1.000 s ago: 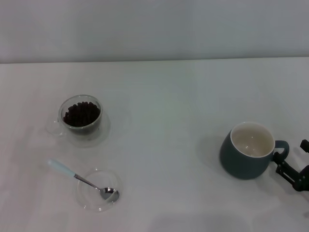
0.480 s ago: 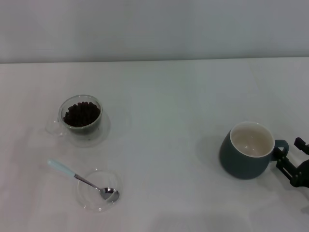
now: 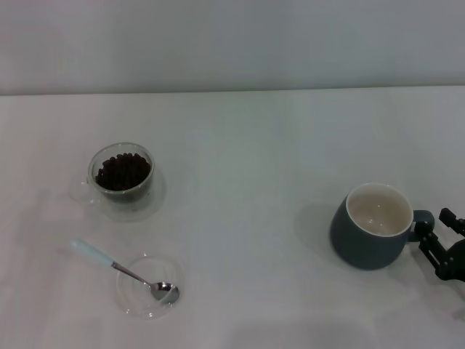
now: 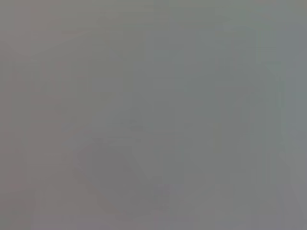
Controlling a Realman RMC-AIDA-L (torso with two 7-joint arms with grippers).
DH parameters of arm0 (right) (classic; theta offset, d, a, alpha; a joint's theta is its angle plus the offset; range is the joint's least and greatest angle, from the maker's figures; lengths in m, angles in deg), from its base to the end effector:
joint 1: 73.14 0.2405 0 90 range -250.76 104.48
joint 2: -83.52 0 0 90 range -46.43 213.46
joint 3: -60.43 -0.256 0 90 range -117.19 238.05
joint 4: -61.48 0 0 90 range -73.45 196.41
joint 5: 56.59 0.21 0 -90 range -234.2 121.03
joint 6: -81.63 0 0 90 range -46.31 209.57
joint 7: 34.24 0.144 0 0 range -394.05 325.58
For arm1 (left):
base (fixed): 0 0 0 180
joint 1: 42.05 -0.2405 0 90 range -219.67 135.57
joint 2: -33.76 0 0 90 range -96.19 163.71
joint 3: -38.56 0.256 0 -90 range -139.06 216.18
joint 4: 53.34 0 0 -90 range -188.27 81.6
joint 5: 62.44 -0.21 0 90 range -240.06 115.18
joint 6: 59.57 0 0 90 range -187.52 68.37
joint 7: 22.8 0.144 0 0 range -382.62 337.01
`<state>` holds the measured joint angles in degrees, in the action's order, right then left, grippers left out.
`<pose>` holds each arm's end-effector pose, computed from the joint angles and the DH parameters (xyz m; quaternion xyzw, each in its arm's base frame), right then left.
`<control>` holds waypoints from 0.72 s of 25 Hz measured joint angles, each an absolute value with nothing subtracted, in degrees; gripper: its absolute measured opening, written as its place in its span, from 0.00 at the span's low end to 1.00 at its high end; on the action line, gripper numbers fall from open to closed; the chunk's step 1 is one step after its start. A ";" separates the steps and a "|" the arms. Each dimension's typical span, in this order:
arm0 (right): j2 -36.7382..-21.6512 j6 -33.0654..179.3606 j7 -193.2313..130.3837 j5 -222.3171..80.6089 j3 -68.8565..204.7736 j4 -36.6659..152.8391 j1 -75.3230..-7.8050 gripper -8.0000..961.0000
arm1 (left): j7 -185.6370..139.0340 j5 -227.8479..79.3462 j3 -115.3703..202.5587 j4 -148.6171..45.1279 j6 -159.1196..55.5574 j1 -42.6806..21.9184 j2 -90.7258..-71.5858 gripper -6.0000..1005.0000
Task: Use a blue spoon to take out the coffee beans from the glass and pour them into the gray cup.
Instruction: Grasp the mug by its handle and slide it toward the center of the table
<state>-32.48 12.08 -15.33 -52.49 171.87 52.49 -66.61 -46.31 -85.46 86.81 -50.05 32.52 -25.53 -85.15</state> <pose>0.3969 0.2116 -0.0242 -0.7734 0.2795 0.2257 0.5224 -0.3638 0.2590 0.0688 -0.5487 -0.1950 -0.4246 0.6933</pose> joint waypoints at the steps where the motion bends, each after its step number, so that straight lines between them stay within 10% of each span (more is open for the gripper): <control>1: -32.52 12.19 -15.29 -52.48 171.87 52.49 -66.59 0.54 | -46.29 -85.46 86.81 -50.04 32.40 -25.53 -85.15 0.82; 18: -32.49 14.71 -15.29 -52.54 172.46 50.75 -66.38 0.27 | -46.00 -85.37 86.81 -49.99 32.09 -25.56 -85.15 0.82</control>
